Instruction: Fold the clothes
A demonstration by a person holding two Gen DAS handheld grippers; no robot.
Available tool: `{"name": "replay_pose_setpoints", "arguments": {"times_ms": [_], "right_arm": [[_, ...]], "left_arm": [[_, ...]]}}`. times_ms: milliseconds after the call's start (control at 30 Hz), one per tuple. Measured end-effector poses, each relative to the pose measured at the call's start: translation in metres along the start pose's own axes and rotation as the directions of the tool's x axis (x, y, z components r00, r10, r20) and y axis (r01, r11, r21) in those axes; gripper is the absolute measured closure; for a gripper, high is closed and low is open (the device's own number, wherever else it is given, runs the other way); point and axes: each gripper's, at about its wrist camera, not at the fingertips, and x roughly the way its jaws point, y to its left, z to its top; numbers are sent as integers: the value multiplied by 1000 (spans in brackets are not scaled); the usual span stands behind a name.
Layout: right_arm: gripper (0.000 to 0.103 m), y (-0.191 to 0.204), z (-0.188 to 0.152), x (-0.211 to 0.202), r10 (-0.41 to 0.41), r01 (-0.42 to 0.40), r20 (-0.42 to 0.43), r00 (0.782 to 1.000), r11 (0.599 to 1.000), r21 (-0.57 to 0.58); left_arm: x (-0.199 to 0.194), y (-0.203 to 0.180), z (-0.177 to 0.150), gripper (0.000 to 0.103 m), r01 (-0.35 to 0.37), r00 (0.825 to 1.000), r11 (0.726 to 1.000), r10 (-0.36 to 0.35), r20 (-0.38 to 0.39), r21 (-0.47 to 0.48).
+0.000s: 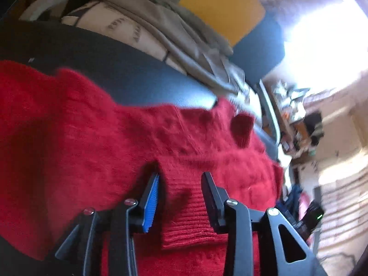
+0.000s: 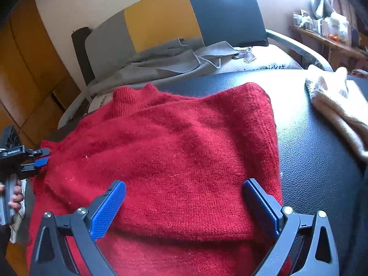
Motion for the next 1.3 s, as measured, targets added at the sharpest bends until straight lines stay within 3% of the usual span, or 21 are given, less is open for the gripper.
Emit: {"name": "replay_pose_setpoints", "arguments": {"times_ms": [33, 67, 100, 233, 333, 567, 767, 800, 900, 967, 1067, 1200, 1267, 1300], "right_arm": [[0, 0, 0, -1, 2, -2, 1, 1000, 1000, 3], [0, 0, 0, -1, 3, -4, 2, 1000, 1000, 5], [0, 0, 1, -2, -2, 2, -1, 1000, 1000, 5], [0, 12, 12, -10, -30, 30, 13, 999, 999, -44], [0, 24, 22, -11, -51, 54, 29, 998, 993, -105], [0, 22, 12, 24, -150, 141, -51, 987, 980, -138], [0, 24, 10, 27, -189, 179, -48, 981, 970, -163], [0, 24, 10, 27, -188, 178, -47, 981, 971, -162], [0, 23, 10, 26, -185, 177, -40, 982, 972, -156], [0, 23, 10, 28, -190, 181, -39, 981, 970, -160], [0, 21, 10, 27, -171, 164, -38, 985, 976, -145], [0, 15, 13, 26, -153, 147, -37, 987, 980, -137], [0, 15, 13, 25, -155, 148, -36, 987, 979, -137], [0, 14, 13, 26, -154, 148, -36, 987, 980, -135]], "left_arm": [[3, -7, -3, 72, -24, 1000, 999, 24, 2, 30], [2, -12, -5, 89, -49, 998, 997, 48, 28, 52], [0, -16, -7, 96, -71, 996, 995, 67, 55, 70], [-28, -22, -6, 97, -68, 981, 996, 57, 183, 57], [-36, -23, -3, 97, -136, 970, 989, 120, 211, 65], [7, -4, -5, 93, -238, 967, 970, 232, 102, 49], [-27, 12, -15, 92, -119, 975, 986, 137, 173, -114], [-39, 9, -21, 92, -94, 972, 990, 114, 205, -103], [-52, -2, -37, 87, -44, 979, 998, 53, 197, -47], [-48, -20, -49, 88, -94, 981, 995, 84, 173, 45], [-37, -52, -63, 85, -75, 985, 981, 45, 167, 177], [-10, -79, -59, 84, -147, 979, 957, 106, 172, 252], [9, -73, -59, 85, -215, 974, 947, 190, 123, 237], [11, -67, -64, 86, -218, 974, 945, 195, 116, 242]]}}
